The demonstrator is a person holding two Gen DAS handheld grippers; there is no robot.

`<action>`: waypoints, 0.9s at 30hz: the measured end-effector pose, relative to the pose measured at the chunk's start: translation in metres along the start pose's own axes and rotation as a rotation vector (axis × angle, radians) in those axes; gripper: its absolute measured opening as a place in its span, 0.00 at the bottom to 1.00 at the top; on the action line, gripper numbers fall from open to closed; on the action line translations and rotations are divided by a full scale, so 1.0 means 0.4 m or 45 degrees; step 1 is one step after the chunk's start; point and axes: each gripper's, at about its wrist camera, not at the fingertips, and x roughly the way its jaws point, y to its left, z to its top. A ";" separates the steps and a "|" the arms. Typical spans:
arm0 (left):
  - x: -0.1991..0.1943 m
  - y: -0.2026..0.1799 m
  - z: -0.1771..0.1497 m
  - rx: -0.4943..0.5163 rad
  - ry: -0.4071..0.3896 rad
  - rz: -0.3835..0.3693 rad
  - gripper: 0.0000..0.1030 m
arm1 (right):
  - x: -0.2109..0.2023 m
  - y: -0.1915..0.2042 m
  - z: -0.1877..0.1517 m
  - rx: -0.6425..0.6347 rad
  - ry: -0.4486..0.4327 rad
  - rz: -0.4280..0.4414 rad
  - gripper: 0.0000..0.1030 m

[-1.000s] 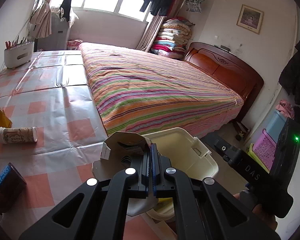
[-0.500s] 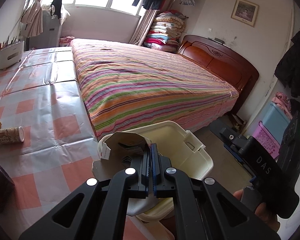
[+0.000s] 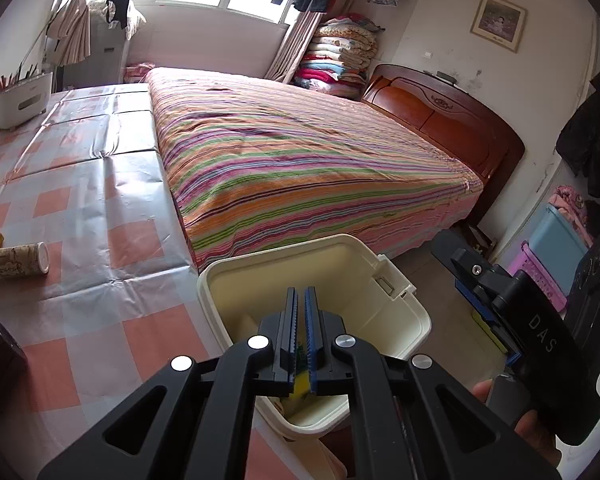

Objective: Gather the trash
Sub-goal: 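Lower the white box into the cream bin and open the left gripper, then move both open grippers back toward the yellow wrapper and lace hat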

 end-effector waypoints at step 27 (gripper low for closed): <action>-0.307 0.374 -0.053 -0.447 -0.362 0.185 0.86 | 0.100 0.283 -0.128 -0.254 0.205 0.291 0.94</action>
